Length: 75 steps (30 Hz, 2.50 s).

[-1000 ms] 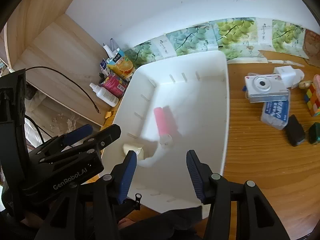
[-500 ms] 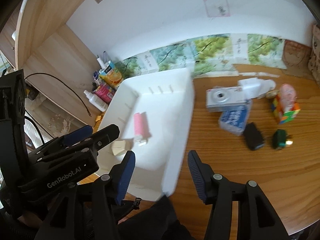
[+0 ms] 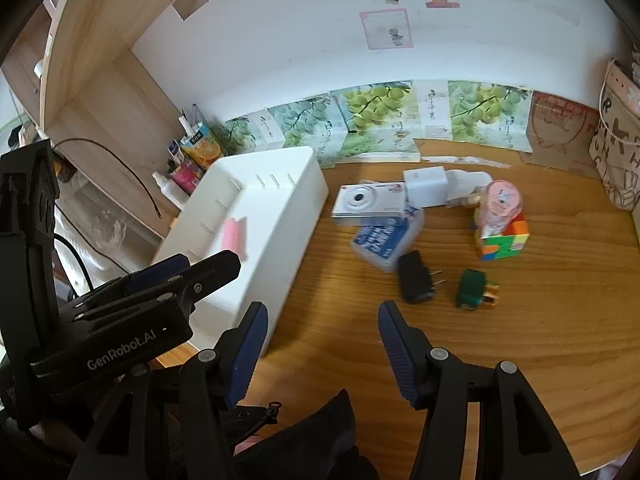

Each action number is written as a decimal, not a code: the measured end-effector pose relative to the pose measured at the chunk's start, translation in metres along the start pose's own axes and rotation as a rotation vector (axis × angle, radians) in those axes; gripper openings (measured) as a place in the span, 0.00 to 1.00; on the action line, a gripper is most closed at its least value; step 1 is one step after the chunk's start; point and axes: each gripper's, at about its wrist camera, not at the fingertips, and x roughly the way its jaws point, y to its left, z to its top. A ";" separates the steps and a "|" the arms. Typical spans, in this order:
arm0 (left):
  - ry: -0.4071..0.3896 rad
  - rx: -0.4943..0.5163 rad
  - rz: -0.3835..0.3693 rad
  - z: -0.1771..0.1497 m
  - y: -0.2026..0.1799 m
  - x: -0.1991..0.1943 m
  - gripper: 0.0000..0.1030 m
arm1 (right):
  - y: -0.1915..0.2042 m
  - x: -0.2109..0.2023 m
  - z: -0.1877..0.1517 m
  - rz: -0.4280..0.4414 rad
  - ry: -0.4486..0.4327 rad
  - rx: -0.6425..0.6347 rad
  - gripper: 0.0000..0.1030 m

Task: Organize rigid objects
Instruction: 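Lift both open tools out of the white tray, then move right tool to green-gold cylinder while left tool approaches black charger, then close right tool on green-gold cylinder while left tool grasps black charger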

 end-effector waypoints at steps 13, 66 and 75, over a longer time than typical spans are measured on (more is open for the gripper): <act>0.072 -0.146 -0.051 -0.008 -0.033 0.040 0.72 | -0.057 -0.001 0.001 -0.024 0.029 -0.070 0.57; 0.507 -0.249 0.084 0.035 -0.073 0.228 0.56 | -0.160 0.146 0.036 -0.040 0.451 0.127 0.53; 0.504 -0.249 0.046 0.042 -0.087 0.237 0.41 | -0.156 0.149 0.035 -0.047 0.453 0.120 0.52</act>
